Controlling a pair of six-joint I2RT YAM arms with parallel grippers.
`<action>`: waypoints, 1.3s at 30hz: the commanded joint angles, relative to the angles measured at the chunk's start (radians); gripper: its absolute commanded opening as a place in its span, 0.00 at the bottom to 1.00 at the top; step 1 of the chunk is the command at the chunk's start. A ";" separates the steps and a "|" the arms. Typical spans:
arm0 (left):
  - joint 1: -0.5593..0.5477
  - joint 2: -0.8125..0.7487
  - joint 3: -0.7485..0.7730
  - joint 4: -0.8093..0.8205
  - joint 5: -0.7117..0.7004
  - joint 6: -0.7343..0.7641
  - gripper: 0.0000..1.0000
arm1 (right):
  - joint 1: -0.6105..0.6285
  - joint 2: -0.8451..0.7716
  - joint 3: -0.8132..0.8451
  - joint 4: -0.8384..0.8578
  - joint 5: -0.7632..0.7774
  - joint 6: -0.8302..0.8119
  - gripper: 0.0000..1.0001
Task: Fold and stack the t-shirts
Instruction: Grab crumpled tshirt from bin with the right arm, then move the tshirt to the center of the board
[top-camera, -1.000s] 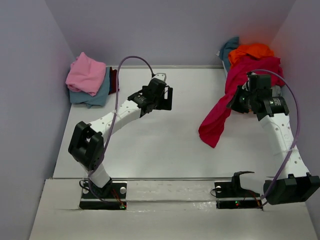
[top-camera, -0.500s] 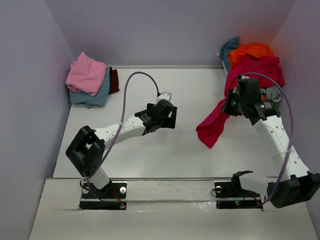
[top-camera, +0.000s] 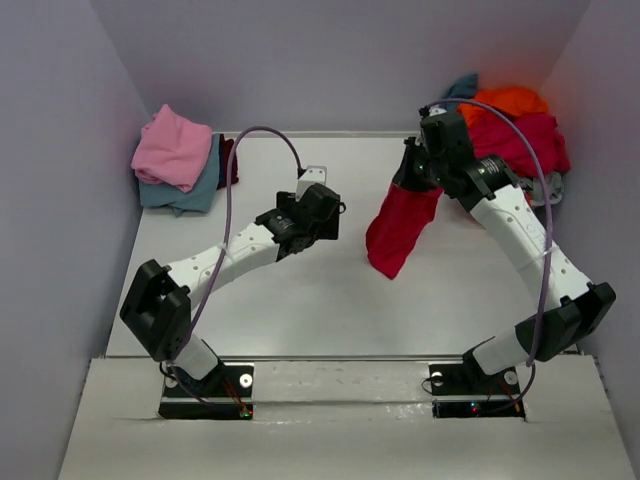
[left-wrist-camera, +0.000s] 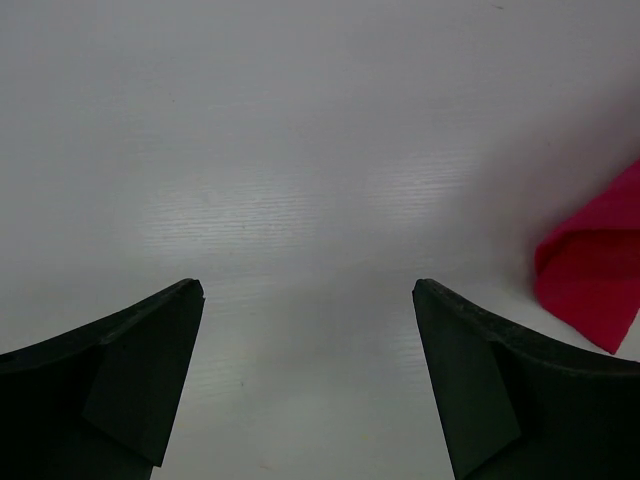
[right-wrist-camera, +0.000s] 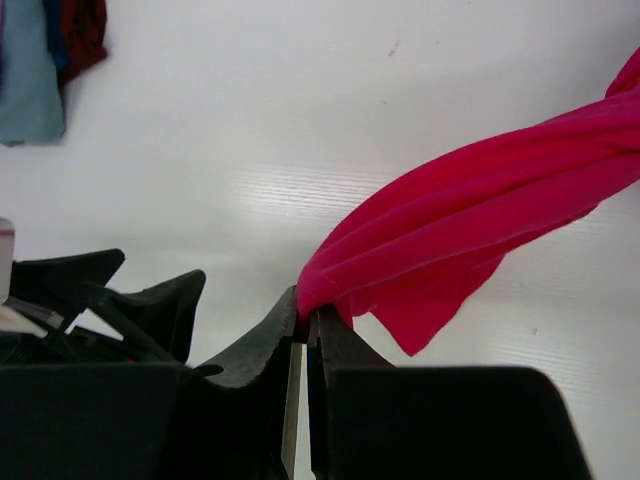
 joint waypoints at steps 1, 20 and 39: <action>0.026 -0.022 0.034 -0.007 -0.049 0.013 0.99 | 0.052 0.013 0.138 0.021 0.021 0.007 0.07; 0.132 0.012 0.052 0.082 0.114 -0.033 0.99 | 0.282 0.337 0.811 -0.250 0.231 -0.064 0.07; 0.132 -0.180 -0.020 0.098 0.011 -0.074 0.99 | 0.549 0.238 0.768 -0.324 0.412 -0.104 0.07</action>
